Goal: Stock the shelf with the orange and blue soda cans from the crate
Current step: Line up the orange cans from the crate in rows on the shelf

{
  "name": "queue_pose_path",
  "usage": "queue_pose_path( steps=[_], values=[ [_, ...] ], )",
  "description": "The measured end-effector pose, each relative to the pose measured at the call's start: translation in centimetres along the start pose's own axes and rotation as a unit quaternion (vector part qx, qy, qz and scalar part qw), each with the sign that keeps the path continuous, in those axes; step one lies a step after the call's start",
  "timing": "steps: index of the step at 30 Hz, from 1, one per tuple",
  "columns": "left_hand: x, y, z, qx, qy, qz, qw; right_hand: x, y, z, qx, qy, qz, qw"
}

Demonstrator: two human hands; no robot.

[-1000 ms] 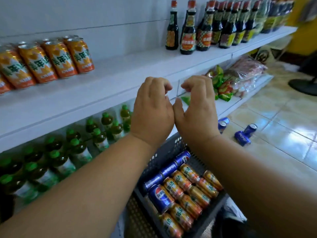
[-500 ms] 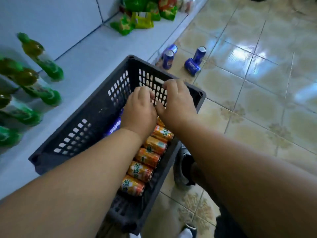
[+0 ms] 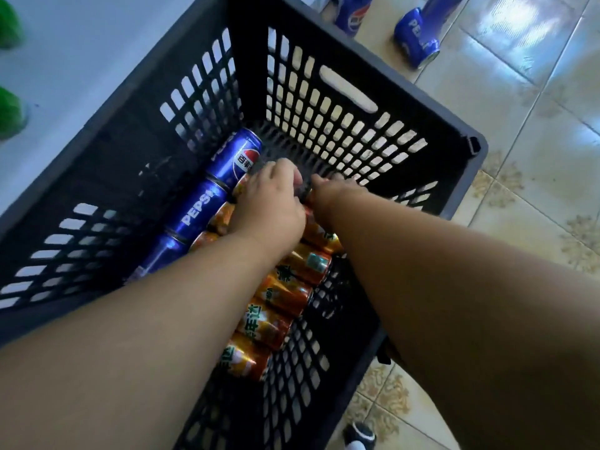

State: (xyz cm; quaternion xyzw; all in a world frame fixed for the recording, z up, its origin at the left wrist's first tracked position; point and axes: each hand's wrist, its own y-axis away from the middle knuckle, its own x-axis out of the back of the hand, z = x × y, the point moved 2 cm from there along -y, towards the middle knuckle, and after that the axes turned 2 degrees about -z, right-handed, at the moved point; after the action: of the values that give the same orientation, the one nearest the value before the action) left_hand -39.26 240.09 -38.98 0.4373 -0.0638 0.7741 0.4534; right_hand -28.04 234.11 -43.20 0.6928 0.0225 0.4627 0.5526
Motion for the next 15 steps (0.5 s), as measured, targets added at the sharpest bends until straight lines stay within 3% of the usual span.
queue_pose_path(
  steps=[3,8,15],
  values=[
    [-1.0,-0.5,-1.2,0.029,-0.003,-0.023,0.999,-1.0,-2.4,-0.2,0.003,0.065,-0.024,0.998],
    [-1.2,-0.6,-2.6,0.047,0.001,-0.022,0.999,-1.2,-4.2,0.3,0.005,0.063,-0.02,0.998],
    [1.0,0.5,-2.2,0.087,0.041,-0.003,0.995,1.8,-1.2,-1.8,0.088,0.002,0.122,0.989]
  ],
)
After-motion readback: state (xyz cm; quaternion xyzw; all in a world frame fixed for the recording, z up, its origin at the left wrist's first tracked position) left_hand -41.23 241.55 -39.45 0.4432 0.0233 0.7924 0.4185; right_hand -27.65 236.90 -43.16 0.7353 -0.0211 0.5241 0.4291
